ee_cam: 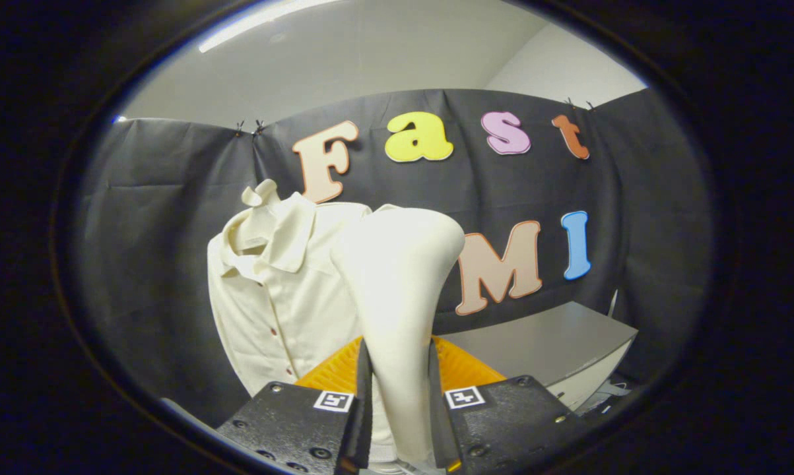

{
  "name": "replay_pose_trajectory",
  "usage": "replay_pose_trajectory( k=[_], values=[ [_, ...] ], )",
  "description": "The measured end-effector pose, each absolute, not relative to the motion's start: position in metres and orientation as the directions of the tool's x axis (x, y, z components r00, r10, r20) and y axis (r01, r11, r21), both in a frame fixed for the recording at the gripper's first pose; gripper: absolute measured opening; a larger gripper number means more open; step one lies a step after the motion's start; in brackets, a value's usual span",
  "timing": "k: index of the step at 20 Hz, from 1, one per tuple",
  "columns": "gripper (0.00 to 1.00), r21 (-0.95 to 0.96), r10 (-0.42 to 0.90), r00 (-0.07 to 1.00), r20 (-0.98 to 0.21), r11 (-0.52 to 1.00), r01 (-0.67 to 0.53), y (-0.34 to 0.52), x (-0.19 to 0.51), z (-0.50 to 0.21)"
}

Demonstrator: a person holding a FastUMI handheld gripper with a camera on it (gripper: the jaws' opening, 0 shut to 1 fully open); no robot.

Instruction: Iron the clothes twice with a garment steamer, once on the left side and once on the right side.

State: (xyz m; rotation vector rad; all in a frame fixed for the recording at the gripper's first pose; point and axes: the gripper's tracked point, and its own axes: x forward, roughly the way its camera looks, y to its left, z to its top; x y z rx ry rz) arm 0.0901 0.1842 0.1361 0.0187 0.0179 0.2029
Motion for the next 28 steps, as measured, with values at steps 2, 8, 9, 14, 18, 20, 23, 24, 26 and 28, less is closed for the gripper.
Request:
replay_pose_trajectory(
  k=[2,8,9,14,18,20,23,24,26,28],
  values=[
    [0.36,0.029,0.232,0.973,-0.011,0.972,-0.232,0.207,0.084,0.134],
    [0.36,0.022,0.350,0.936,-0.037,0.937,-0.349,0.278,0.080,0.101],
    [0.36,0.018,0.371,0.928,-0.041,0.928,-0.371,0.292,0.078,0.095],
    [0.36,0.049,0.451,0.892,-0.012,0.892,-0.450,0.356,0.078,0.076],
    [0.36,0.077,0.453,0.892,-0.004,0.889,-0.451,0.400,0.093,0.056],
    [0.36,0.084,0.467,0.884,-0.015,0.882,-0.465,0.425,0.100,0.040],
    [0.36,0.105,0.465,0.884,-0.051,0.882,-0.459,0.450,0.114,0.017],
    [0.36,0.115,0.456,0.888,-0.060,0.887,-0.448,0.455,0.118,0.013],
    [0.36,0.137,0.425,0.902,-0.071,0.900,-0.414,0.461,0.133,0.006],
    [0.36,0.184,0.370,0.925,-0.086,0.918,-0.351,0.462,0.149,0.001]
  ],
)
